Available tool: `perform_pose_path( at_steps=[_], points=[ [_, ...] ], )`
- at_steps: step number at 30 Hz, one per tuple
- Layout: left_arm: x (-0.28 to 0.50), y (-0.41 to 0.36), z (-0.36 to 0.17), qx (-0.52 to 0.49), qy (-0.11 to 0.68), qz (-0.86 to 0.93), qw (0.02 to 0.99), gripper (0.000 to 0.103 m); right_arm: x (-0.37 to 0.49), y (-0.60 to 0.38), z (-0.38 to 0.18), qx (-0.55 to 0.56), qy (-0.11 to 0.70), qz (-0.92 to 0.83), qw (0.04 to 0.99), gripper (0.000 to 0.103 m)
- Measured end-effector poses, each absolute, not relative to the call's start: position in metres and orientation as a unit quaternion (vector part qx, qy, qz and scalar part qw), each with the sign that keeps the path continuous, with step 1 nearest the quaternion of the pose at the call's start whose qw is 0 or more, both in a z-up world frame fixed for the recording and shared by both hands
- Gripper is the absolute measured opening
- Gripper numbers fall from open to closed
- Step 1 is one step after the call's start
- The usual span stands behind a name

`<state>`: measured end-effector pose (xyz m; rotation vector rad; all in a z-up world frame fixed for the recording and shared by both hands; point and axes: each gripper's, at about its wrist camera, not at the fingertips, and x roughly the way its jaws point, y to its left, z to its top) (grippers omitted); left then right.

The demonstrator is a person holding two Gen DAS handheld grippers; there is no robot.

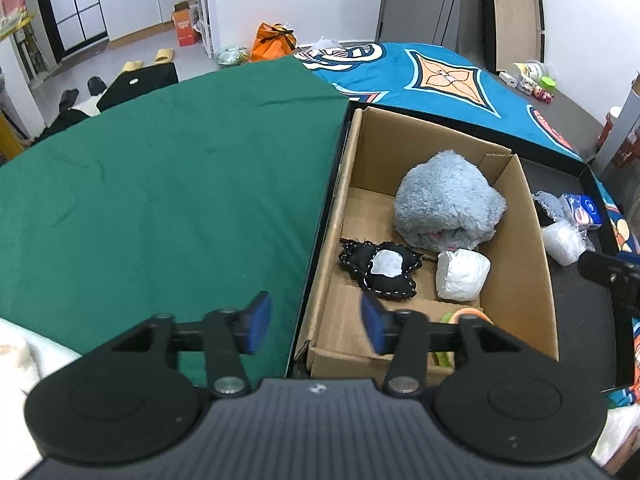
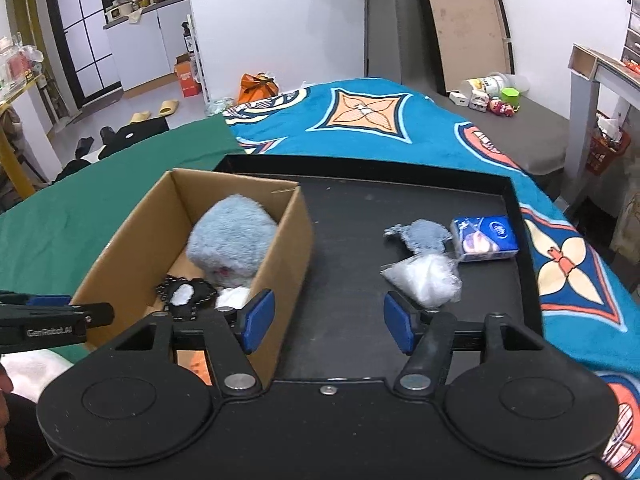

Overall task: Organize soft objects
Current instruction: 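Move the right tool to the clear bag of white stuffing and grasp it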

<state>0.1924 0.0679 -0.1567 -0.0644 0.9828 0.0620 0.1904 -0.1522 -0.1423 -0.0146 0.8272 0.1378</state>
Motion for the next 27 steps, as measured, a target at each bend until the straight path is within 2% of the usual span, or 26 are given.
perform_pose_path(
  at_steps=[5, 8, 14, 17, 27],
  points=[
    [0.197, 0.058, -0.153, -0.012, 0.474, 0.037, 0.88, 0.065, 0.199, -0.168, -0.142, -0.009, 0.4, 0.063, 0.914, 0.068],
    [0.199, 0.051, -0.153, 0.001, 0.474, 0.044, 0.879, 0.071, 0.204, -0.178, -0.142, -0.01, 0.398, 0.057, 0.916, 0.076],
    [0.205, 0.041, -0.154, 0.017, 0.484, 0.053, 0.873, 0.071, 0.216, -0.195, -0.147, -0.006, 0.401, 0.056, 0.914, 0.079],
    [0.208, 0.036, -0.156, 0.027, 0.489, 0.058, 0.87, 0.072, 0.222, -0.204, -0.152, -0.002, 0.397, 0.055, 0.916, 0.084],
    [0.22, 0.013, -0.161, 0.071, 0.5, 0.075, 0.86, 0.072, 0.235, -0.23, -0.183, 0.022, 0.387, 0.066, 0.919, 0.084]
  ],
)
